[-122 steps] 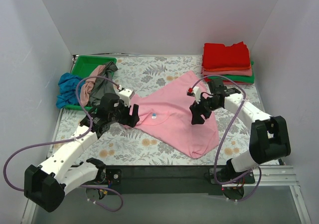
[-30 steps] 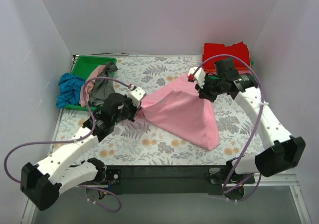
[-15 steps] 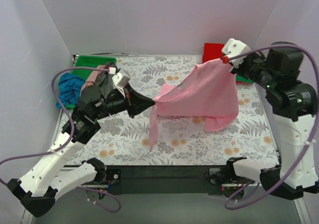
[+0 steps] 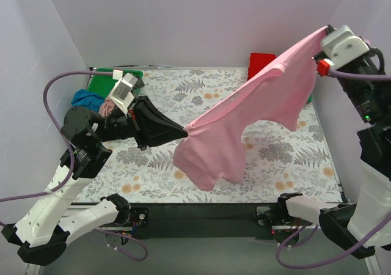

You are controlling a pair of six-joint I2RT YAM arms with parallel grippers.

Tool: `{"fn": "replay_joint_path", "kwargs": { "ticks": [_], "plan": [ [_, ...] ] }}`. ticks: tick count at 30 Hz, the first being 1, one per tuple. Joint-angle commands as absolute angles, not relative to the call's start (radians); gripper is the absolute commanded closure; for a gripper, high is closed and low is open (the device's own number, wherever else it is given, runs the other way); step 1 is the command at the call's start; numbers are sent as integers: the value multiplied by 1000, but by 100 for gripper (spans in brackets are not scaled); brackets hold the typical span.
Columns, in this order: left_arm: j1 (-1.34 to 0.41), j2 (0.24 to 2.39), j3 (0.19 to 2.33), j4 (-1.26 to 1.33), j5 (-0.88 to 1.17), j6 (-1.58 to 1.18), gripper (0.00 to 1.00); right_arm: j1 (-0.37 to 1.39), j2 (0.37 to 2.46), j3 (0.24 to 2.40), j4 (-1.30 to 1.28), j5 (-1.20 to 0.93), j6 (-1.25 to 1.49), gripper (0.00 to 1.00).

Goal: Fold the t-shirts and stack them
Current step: Flatten the tshirt out

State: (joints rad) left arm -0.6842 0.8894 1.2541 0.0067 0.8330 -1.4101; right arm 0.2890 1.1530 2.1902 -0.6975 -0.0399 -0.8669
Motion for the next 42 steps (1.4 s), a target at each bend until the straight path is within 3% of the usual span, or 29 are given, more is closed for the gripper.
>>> {"fn": "replay_joint_path", "kwargs": {
  "ticks": [1, 5, 10, 12, 13, 16, 17, 18, 19, 20, 21, 22, 24, 28, 30, 31, 35, 41, 42],
  "plan": [
    [-689, 838, 1215, 38, 855, -1482, 100, 287, 1284, 2189, -652, -182, -786, 99],
    [-689, 776, 1137, 6, 755, -1451, 100, 316, 1437, 2281, -647, -273, -730, 99],
    [-687, 611, 921, -136, 276, -1581, 100, 538, 1641, 2208, -605, -203, -781, 99],
    [-689, 562, 789, -269, 134, -1731, 100, 616, 1701, 2119, -511, -177, -795, 99],
    [-687, 533, 749, -325, -31, -1799, 100, 635, 1779, 2099, -470, -148, -795, 99],
    [-687, 422, 580, -598, -246, -2099, 100, 681, 2008, 2141, -379, -88, -758, 99],
    [-687, 360, 545, -656, -364, -2162, 100, 690, 2076, 2248, -377, -72, -733, 94],
    [-687, 333, 488, -757, -412, -2283, 100, 713, 2142, 2297, -379, -49, -714, 64],
    [-687, 310, 473, -796, -451, -2322, 90, 728, 2255, 2354, -374, 41, -710, 48],
    [-687, 289, 465, -817, -524, -2333, 71, 739, 2299, 2397, -370, 78, -707, 35],
    [-689, 275, 466, -853, -543, -2342, 41, 755, 2328, 2440, -370, 98, -707, 19],
    [-687, 281, 494, -879, -558, -2347, 29, 758, 2336, 2433, -370, 112, -706, 16],
    [-689, 320, 541, -916, -577, -2310, 18, 758, 2300, 2349, -373, 112, -693, 12],
    [-687, 388, 655, -914, -586, -2135, 18, 744, 2116, 2169, -466, 135, -730, 7],
    [-689, 402, 654, -765, -511, -1987, 19, 720, 2013, 2103, -538, 112, -756, 5],
    [-687, 417, 631, -690, -447, -1798, 20, 709, 1975, 2004, -602, 97, -774, 4],
    [-687, 531, 574, -459, -64, -1529, 20, 628, 1783, 1720, -737, -14, -805, 2],
    [-687, 711, 445, -244, 479, -1436, 28, 267, 1592, 1488, -880, -377, -762, 5],
    [-689, 721, 405, -160, 536, -1412, 28, 174, 1582, 1458, -905, -431, -738, 12]
  ]
}}
